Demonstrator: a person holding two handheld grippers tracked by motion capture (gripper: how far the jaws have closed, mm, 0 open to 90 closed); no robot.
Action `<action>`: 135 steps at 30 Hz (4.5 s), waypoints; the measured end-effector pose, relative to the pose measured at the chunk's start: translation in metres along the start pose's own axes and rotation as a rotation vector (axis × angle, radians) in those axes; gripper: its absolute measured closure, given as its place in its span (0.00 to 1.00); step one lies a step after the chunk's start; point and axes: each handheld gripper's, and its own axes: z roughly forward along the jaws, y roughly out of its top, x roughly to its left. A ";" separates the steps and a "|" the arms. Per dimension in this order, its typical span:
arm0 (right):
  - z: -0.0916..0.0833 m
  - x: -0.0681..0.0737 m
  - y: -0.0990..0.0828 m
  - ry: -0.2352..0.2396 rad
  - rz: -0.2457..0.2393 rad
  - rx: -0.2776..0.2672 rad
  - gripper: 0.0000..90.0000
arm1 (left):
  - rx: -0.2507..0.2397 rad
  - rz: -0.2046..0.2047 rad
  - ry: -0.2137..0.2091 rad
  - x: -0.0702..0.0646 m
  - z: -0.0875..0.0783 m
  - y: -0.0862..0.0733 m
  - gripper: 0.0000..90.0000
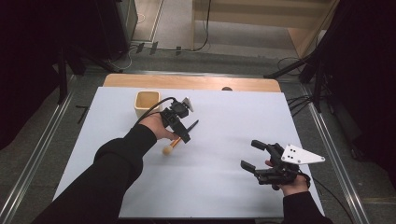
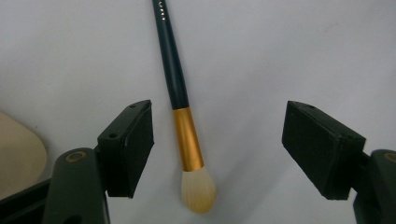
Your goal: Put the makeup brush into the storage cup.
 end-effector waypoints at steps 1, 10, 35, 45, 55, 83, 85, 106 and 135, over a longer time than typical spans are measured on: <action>0.000 0.000 0.000 0.000 0.002 0.000 0.21 | -0.010 -0.008 0.006 0.000 0.001 0.000 0.29; 0.000 0.000 0.000 -0.001 0.004 0.000 0.21 | 0.007 -0.023 0.002 0.003 0.012 -0.004 0.31; 0.000 0.000 0.000 -0.001 0.000 0.003 0.21 | 0.075 -0.071 0.044 0.009 0.036 -0.012 0.44; 0.001 0.000 0.000 -0.001 -0.004 0.005 0.21 | 0.082 -0.081 0.137 0.003 0.039 -0.014 0.60; 0.001 0.000 0.000 -0.002 0.003 0.010 0.21 | 0.100 -0.090 0.167 -0.002 0.040 -0.014 0.74; 0.005 0.003 0.003 0.034 0.020 0.053 0.16 | -0.036 -0.125 -0.038 0.020 0.006 -0.027 0.86; 0.006 0.003 0.003 0.038 0.025 0.059 0.16 | -0.060 -0.124 -0.053 0.021 0.002 -0.029 0.86; 0.011 0.006 0.002 0.070 0.013 0.100 0.16 | -0.273 -0.075 -0.168 0.009 -0.036 -0.070 0.86; 0.042 0.013 0.010 0.134 -0.014 0.166 0.16 | -0.448 0.070 -0.246 -0.028 -0.043 -0.147 0.86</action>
